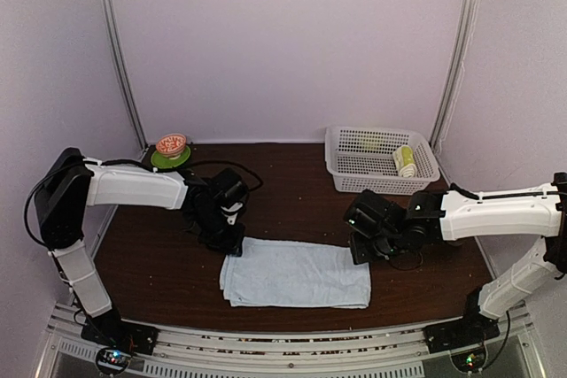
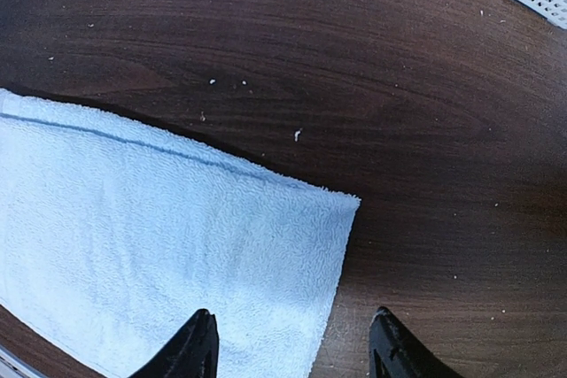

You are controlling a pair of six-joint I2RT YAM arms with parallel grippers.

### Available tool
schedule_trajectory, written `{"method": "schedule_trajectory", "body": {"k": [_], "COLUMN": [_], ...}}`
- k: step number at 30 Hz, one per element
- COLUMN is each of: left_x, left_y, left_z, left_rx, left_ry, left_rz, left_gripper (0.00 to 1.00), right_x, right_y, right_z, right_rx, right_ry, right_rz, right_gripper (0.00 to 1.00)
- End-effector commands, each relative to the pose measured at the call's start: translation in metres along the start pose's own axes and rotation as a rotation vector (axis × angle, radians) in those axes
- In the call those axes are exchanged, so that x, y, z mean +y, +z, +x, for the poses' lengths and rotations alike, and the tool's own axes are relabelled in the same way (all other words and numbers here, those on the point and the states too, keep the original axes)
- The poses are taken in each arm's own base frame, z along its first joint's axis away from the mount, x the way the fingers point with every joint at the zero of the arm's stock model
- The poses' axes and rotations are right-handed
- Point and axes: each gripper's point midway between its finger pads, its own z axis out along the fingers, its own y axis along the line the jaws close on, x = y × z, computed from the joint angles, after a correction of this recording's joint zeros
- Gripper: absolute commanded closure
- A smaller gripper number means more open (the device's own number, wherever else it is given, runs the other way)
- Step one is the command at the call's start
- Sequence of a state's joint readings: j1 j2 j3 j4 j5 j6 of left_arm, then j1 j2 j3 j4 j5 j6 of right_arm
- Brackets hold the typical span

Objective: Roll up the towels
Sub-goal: Smooth out the towel at the center of the board, then pick up the towel from the center of the board.

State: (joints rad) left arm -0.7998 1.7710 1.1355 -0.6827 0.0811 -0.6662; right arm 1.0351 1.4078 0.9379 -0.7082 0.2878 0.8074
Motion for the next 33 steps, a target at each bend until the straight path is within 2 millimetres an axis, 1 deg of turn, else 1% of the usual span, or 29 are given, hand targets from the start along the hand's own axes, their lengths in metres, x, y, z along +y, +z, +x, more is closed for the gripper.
{"method": "schedule_trajectory", "body": {"k": [1,6,9,13,16,17,20,27,30,33], "left_x": [-0.011,-0.014,-0.014,-0.013,-0.011,-0.011,-0.014,-0.028,-0.031,-0.031], "left_y": [-0.001,-0.004,-0.003,-0.002,-0.003,-0.005,-0.018,-0.058,-0.065,-0.063], "left_z": [-0.009,-0.012,-0.012,-0.014,-0.015,-0.016,-0.021,-0.039,-0.045,-0.05], "left_rx": [-0.023,-0.031,-0.03,-0.033,-0.039,-0.045,-0.075,-0.169,-0.188,-0.19], "left_ry": [0.01,0.013,0.016,0.014,0.011,0.011,0.014,0.027,0.031,0.033], "left_rz": [0.036,0.045,0.045,0.037,0.027,0.025,0.033,0.088,0.089,0.074], "left_gripper": [0.73,0.75,0.79,0.88,0.98,1.0,1.0,1.0,1.0,1.0], "right_x": [-0.002,-0.003,-0.004,-0.004,-0.004,-0.005,-0.006,-0.005,-0.004,-0.004], "right_y": [-0.001,0.0,0.0,0.0,0.0,0.0,0.001,0.004,0.006,0.008], "right_z": [-0.002,-0.002,-0.002,-0.001,-0.001,-0.001,-0.001,0.001,0.004,0.006], "right_rx": [-0.01,-0.009,-0.008,-0.006,-0.007,-0.007,-0.008,-0.002,0.006,0.009], "right_ry": [-0.002,0.001,0.002,0.002,0.002,0.002,0.003,0.012,0.015,0.017], "right_rz": [-0.001,-0.002,-0.001,-0.003,-0.002,-0.001,0.001,-0.007,-0.01,-0.011], "right_gripper": [0.42,0.42,0.42,0.42,0.42,0.42,0.42,0.42,0.42,0.42]}}
